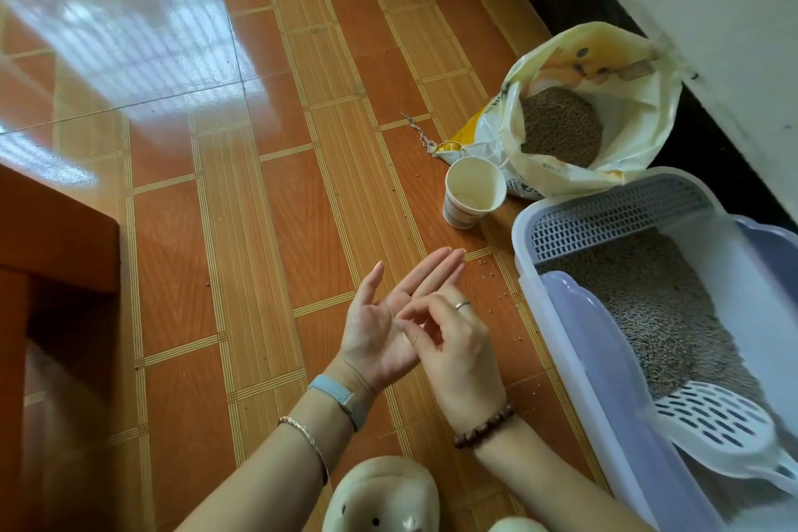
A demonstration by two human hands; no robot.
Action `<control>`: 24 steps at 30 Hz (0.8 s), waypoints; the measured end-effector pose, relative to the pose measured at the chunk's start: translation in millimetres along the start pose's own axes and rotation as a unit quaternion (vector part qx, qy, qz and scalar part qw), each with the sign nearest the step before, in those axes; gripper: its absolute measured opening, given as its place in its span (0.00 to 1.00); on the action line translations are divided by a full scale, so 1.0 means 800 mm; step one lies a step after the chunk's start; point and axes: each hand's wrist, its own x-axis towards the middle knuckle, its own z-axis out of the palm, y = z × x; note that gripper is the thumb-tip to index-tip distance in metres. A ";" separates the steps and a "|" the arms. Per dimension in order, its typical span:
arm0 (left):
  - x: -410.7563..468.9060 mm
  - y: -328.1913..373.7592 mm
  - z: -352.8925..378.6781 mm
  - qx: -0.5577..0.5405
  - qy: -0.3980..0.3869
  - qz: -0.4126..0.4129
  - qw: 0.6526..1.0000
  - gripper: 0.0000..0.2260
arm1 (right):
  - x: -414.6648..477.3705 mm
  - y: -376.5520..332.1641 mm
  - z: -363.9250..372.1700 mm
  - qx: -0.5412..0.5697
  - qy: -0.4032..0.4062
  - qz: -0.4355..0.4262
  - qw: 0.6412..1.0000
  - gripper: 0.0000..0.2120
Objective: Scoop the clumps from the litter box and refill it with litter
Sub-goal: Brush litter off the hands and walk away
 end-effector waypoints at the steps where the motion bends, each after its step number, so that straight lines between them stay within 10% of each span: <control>1: 0.001 0.000 0.002 0.003 -0.004 0.001 1.000 0.32 | -0.001 0.002 -0.002 0.000 0.000 0.003 1.000 0.06; 24: -0.026 0.092 0.045 -0.032 0.055 0.149 0.987 0.28 | 0.082 -0.010 -0.075 -0.066 0.002 -0.029 0.997 0.12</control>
